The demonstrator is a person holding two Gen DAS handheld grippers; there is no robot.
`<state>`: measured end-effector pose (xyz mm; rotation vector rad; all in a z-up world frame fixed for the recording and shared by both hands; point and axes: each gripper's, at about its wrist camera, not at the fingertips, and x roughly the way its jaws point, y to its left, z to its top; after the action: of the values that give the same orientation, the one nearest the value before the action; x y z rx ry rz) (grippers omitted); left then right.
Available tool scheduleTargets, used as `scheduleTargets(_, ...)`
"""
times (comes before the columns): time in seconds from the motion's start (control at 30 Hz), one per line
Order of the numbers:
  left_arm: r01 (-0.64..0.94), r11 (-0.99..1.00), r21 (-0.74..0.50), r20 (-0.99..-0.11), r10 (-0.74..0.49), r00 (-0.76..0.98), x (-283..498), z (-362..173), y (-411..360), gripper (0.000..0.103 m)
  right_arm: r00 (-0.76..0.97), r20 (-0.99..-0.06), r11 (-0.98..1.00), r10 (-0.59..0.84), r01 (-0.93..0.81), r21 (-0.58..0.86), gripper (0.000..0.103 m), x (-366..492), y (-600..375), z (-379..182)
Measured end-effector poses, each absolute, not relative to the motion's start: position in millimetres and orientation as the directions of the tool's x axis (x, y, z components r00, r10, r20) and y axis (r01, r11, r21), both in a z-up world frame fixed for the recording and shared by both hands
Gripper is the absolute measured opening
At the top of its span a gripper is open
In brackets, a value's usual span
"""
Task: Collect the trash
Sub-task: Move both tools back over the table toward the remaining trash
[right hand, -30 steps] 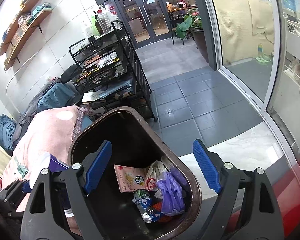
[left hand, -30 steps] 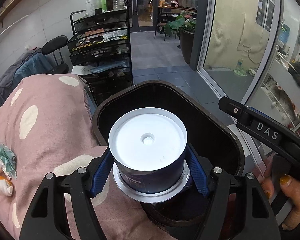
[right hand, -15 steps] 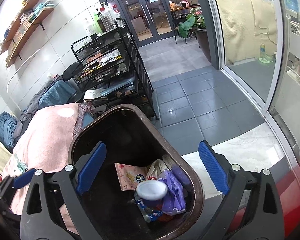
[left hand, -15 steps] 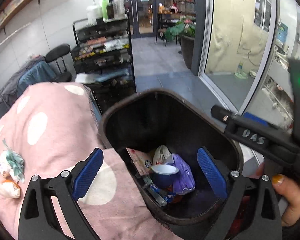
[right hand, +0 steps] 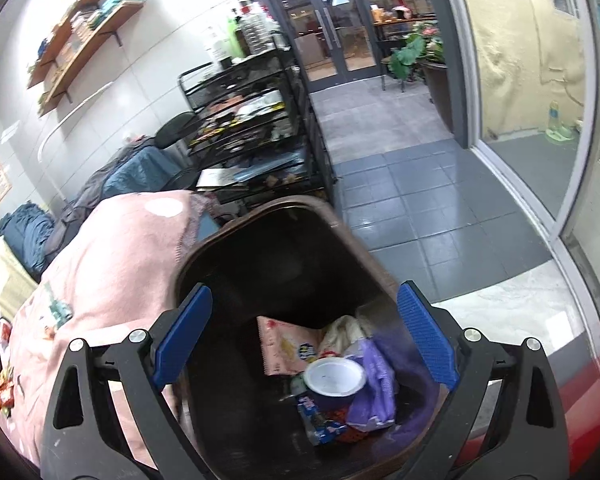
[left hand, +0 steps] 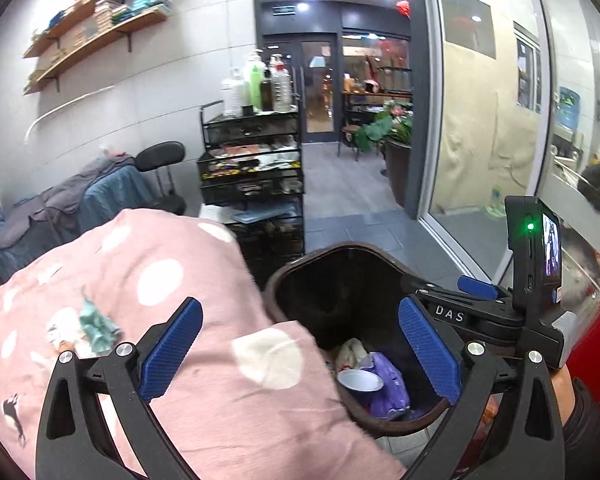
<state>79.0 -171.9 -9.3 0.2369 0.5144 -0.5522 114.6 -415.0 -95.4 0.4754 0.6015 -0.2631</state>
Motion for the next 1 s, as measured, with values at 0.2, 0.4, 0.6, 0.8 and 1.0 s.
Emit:
scheduleTargets(0.2, 0.468, 0.882, 0.049, -0.507, -0.382, 0.773, 84, -5, -135, 0.098, 0.821, -0.568, 0.905, -0.056, 0.282, 0.319, 0.093, 123, -379, -83)
scheduleTargets(0.4, 0.362, 0.932, -0.012, -0.528, -0.313, 0.789, 95, -8, -85, 0.098, 0.838, -0.545, 0.934, 0.020, 0.179, 0.310, 0.093, 135, -341, -69)
scheduleTargets(0.6, 0.234, 0.972, -0.002, -0.577, -0.192, 0.794, 105, -15, -27, 0.098, 0.834, -0.535, 0.950, 0.134, 0.045, 0.308, 0.093, 150, -295, -58)
scheduleTargets(0.8, 0.093, 0.996, 0.011, -0.612, -0.067, 0.788, 109, -24, 37, 0.098, 0.792, -0.561, 0.956, 0.240, -0.091, 0.280, 0.094, 169, -240, -50)
scheduleTargets(1.0, 0.036, 0.995, 0.095, -0.660, 0.036, 0.750, 114, -40, 78, 0.098, 0.752, -0.578, 0.945, 0.317, -0.196, 0.263, 0.094, 183, -193, -48)
